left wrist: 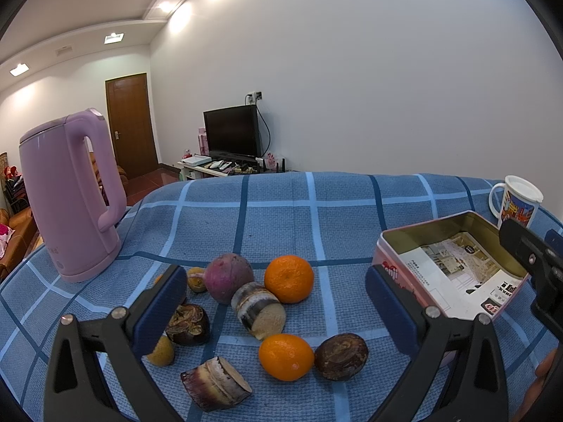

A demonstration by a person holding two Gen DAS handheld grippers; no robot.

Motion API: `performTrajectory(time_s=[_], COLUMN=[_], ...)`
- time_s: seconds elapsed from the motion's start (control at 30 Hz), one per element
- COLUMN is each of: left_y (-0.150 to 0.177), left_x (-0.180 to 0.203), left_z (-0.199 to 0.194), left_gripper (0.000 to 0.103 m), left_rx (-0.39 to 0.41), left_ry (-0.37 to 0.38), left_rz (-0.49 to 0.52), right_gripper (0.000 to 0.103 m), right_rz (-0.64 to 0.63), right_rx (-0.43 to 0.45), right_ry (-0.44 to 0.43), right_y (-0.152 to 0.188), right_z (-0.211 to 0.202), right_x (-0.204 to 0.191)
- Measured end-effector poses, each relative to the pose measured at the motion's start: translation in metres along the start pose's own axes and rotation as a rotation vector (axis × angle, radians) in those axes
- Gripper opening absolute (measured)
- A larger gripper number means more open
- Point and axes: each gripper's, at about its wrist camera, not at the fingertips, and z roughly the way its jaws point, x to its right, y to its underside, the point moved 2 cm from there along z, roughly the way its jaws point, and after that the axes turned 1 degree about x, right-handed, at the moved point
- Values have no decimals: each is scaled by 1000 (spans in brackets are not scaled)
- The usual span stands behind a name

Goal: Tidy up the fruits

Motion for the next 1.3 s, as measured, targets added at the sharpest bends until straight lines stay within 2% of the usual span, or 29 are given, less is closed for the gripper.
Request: performTrajectory(time_s=[0.77, 0.97, 1.1, 1.17, 1.3], left_y=[1, -1, 1, 7, 23], left_x=[1, -7, -44, -65, -97], left_z=[0, -4, -20, -28, -43], left_gripper=[103, 103, 103, 103, 103], left_rx=[-1, -6, -23, -48, -82], left_ry=[9, 31, 8, 16, -42], left_rz=[-3, 15, -76, -119, -123], right_gripper=[102, 102, 101, 97, 73], right_rz=[-4, -3, -36, -63, -158], right_rx=[-5, -7, -18, -42, -125], right_ry=[-9, -74, -149, -198, -293], right_y=[2, 4, 5, 8, 19], right_z=[1, -2, -4, -3, 5], right_x=[-3, -8, -21, -30, -55])
